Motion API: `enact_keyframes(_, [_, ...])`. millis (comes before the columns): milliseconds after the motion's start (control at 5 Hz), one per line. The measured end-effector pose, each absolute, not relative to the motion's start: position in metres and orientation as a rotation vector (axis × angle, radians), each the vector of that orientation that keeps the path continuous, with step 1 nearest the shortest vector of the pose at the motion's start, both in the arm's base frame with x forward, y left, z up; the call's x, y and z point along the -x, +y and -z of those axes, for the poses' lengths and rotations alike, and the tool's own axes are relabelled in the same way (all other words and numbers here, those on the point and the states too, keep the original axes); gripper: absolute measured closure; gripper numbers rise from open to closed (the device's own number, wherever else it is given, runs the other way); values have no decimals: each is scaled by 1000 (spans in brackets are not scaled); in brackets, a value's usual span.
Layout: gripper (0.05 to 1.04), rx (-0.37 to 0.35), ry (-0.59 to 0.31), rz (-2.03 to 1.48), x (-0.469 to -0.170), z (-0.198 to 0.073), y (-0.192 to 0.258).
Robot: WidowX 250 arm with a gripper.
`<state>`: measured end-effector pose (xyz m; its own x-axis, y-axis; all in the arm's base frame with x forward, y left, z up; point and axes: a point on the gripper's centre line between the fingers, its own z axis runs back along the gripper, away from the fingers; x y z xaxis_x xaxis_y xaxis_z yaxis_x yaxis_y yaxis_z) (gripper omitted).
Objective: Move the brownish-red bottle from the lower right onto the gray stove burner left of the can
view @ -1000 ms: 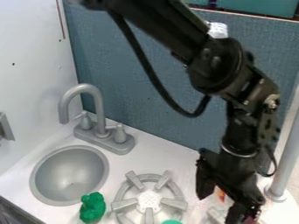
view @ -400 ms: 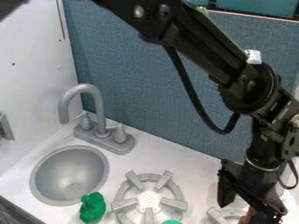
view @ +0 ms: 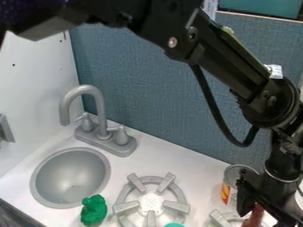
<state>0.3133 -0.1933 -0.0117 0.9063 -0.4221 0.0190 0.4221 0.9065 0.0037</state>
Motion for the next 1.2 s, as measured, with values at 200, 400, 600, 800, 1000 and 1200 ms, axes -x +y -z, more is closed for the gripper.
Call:
enact_keyframes(200, [140, -4, -28, 408, -320, 18, -196])
enact_keyframes(400, [417, -19, -11, 398, -325, 27, -198])
enact_keyframes(600, [673, -30, -4, 381, -327, 27, -198])
enact_keyframes(800, [715, -26, 26, 381, -324, 27, -195])
enact_keyframes(1000, [715, 1, 49, 377, -311, 17, -185])
enact_keyframes(1200, [719, 47, 35, 344, -302, -11, -168])
